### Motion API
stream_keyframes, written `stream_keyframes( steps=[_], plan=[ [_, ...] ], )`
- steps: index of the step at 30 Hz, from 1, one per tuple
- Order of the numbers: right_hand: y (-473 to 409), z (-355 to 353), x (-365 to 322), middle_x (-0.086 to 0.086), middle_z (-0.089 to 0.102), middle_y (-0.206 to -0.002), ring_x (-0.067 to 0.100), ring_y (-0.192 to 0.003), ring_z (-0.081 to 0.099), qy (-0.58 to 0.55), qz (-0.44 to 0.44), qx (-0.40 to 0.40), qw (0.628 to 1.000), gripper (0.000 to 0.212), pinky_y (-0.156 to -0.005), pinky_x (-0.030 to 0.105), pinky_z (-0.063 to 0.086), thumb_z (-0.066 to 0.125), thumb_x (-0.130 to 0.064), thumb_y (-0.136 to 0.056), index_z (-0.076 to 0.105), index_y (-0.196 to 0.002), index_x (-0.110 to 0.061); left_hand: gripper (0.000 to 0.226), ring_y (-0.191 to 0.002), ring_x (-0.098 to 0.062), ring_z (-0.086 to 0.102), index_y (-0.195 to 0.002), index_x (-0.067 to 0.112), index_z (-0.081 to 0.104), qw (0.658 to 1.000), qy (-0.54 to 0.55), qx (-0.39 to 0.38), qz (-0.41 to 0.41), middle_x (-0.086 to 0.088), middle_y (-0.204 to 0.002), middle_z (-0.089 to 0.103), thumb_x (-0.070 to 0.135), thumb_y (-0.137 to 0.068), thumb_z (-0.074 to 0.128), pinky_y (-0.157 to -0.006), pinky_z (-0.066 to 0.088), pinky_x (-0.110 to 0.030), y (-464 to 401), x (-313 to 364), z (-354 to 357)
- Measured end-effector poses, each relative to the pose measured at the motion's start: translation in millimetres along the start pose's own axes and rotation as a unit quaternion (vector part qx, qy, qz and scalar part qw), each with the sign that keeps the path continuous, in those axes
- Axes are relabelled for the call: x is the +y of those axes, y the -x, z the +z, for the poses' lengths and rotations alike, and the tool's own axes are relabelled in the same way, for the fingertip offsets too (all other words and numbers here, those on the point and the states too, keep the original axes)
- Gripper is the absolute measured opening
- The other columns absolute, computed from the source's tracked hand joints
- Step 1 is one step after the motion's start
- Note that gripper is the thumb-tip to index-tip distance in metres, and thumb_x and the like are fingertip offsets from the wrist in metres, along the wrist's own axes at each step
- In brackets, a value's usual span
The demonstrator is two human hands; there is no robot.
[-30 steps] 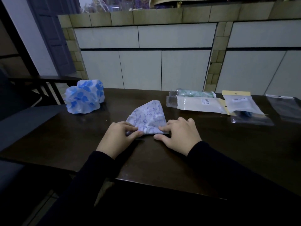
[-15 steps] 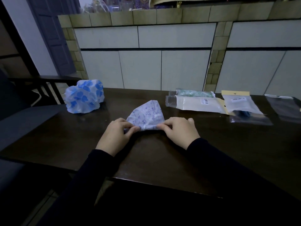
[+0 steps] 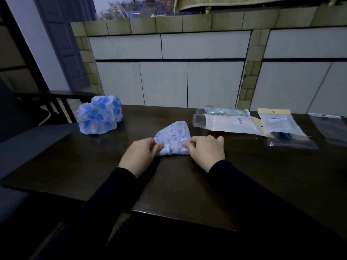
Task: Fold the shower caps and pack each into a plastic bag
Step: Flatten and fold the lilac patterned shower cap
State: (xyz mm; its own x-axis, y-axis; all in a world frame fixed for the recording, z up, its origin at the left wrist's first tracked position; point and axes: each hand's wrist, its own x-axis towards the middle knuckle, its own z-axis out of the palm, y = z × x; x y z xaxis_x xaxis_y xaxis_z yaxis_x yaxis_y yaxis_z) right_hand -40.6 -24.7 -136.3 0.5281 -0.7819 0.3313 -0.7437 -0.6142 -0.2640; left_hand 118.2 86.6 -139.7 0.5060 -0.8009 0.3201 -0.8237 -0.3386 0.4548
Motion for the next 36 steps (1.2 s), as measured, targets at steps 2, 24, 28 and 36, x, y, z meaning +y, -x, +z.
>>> stream_keyframes(
  steps=[2, 24, 28, 36],
  plan=[
    [1.2, 1.2, 1.1, -0.005, 0.06, -0.093, 0.016, -0.09, 0.05, 0.036, -0.029, 0.026, 0.999, 0.036, -0.08, 0.037, 0.027, 0.038, -0.052, -0.097, 0.067, -0.101, -0.031, 0.022, -0.09, -0.02, 0.054, -0.093, 0.018, 0.061, 0.999, -0.024, 0.03, 0.027, 0.0, -0.091, 0.06, 0.04, -0.091, 0.058, -0.073, 0.039, -0.03, 1.4, 0.0, 1.0],
    [5.2, -7.8, 8.6, -0.015, 0.059, -0.112, 0.013, -0.097, 0.041, 0.029, -0.135, -0.043, 0.99, 0.038, -0.081, 0.033, 0.025, 0.043, -0.058, -0.093, 0.059, -0.125, -0.044, 0.029, -0.096, -0.013, 0.055, -0.114, 0.034, 0.068, 0.982, -0.088, 0.025, 0.164, 0.013, -0.105, 0.066, 0.046, -0.089, 0.06, -0.081, 0.044, -0.033, 2.3, -0.2, 4.5],
    [6.0, -9.3, 14.6, -0.016, 0.059, -0.114, 0.013, -0.1, 0.043, 0.021, -0.163, -0.05, 0.985, 0.042, -0.083, 0.033, 0.028, 0.045, -0.06, -0.091, 0.057, -0.127, -0.042, 0.025, -0.09, -0.016, 0.056, -0.108, 0.032, 0.07, 0.975, -0.102, 0.06, 0.187, 0.011, -0.098, 0.067, 0.044, -0.09, 0.058, -0.071, 0.036, -0.031, 8.3, 1.9, 2.7],
    [5.0, -7.4, 19.6, -0.015, 0.065, -0.094, 0.009, -0.09, 0.047, -0.062, -0.141, -0.044, 0.987, 0.028, -0.086, 0.032, 0.028, 0.045, -0.051, -0.096, 0.068, -0.095, -0.035, 0.022, -0.09, -0.023, 0.057, -0.099, 0.027, 0.073, 0.977, -0.117, 0.059, 0.167, 0.005, -0.094, 0.07, 0.035, -0.095, 0.053, -0.068, 0.027, -0.031, 6.4, 9.6, 1.4]
  ],
)
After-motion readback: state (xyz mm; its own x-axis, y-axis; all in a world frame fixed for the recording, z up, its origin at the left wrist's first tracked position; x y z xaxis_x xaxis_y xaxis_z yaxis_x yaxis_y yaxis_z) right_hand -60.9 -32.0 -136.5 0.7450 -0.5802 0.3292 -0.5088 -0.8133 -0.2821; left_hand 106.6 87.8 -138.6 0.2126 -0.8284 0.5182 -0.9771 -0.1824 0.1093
